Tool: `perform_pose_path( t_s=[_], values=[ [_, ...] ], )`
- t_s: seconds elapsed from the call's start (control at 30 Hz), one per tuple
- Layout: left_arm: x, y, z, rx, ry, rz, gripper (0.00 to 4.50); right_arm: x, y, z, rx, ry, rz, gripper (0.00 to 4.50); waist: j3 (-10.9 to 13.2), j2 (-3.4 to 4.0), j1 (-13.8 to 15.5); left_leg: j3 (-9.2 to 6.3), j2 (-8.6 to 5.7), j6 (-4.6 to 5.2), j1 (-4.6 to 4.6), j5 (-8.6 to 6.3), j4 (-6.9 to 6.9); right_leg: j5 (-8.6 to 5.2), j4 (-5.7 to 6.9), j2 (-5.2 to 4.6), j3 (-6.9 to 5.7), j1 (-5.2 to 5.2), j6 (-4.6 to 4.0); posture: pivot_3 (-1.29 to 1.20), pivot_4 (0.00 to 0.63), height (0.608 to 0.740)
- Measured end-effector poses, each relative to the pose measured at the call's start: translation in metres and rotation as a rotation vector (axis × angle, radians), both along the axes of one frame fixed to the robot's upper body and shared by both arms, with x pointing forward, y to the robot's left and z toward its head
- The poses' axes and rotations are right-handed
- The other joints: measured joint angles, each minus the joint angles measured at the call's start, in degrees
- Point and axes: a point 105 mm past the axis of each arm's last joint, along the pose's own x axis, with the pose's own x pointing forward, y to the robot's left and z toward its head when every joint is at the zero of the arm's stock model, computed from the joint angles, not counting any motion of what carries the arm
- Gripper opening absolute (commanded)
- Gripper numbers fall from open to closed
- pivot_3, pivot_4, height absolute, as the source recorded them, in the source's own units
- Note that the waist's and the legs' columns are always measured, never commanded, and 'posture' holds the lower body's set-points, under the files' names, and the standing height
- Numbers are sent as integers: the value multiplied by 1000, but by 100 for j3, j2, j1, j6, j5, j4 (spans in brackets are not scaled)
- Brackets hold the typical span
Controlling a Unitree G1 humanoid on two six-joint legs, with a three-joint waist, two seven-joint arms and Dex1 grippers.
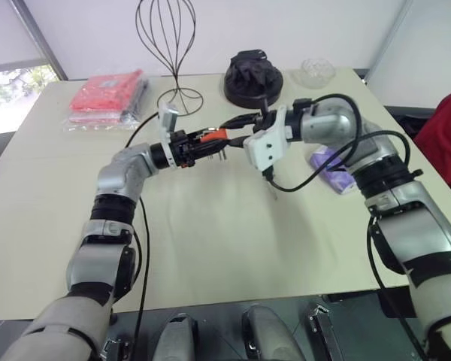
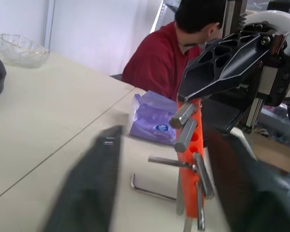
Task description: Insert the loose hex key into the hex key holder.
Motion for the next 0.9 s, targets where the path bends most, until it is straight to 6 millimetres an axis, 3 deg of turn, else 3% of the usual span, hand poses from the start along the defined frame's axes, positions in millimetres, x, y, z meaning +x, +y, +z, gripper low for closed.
perform_pose_path(
  t_s=[0.07,0.3,0.53,0.63,0.73,0.8,0.9],
  values=[
    [-2,-4,0,-18,2,-20,39,1,-1,0,4,2,-12,1010,0,0,1,0,0,0,0,0,0,0,0,0,0,0,0,0,150,740],
    [-2,-4,0,-34,8,-22,39,1,-1,0,5,0,-13,1010,0,0,-7,-1,1,0,0,0,0,0,0,2,0,0,0,0,150,740],
    [4,3,-2,-27,14,50,0,-5,0,-8,-12,20,9,4447,0,0,-1,-1,0,1,0,0,0,0,0,1,0,0,0,0,150,740],
    [5,4,-2,-21,6,56,0,-7,0,-7,-19,11,16,4447,0,0,1,-1,0,0,0,0,0,0,1,0,0,0,0,0,150,740],
    [4,9,-5,36,-11,65,0,-5,-15,-17,-45,60,-57,4447,0,0,13,-1,0,1,0,0,0,0,-1,0,0,1,0,0,150,740],
    [0,21,-16,145,-43,72,0,1,-37,-30,22,223,-211,4447,0,0,43,-1,0,1,0,0,0,0,0,0,0,2,0,0,150,740],
    [-7,37,-31,264,-59,72,0,7,-63,-50,261,582,-460,4447,1,2,59,-7,5,0,0,0,2,0,3,0,3,-2,0,0,150,740]
  ],
)
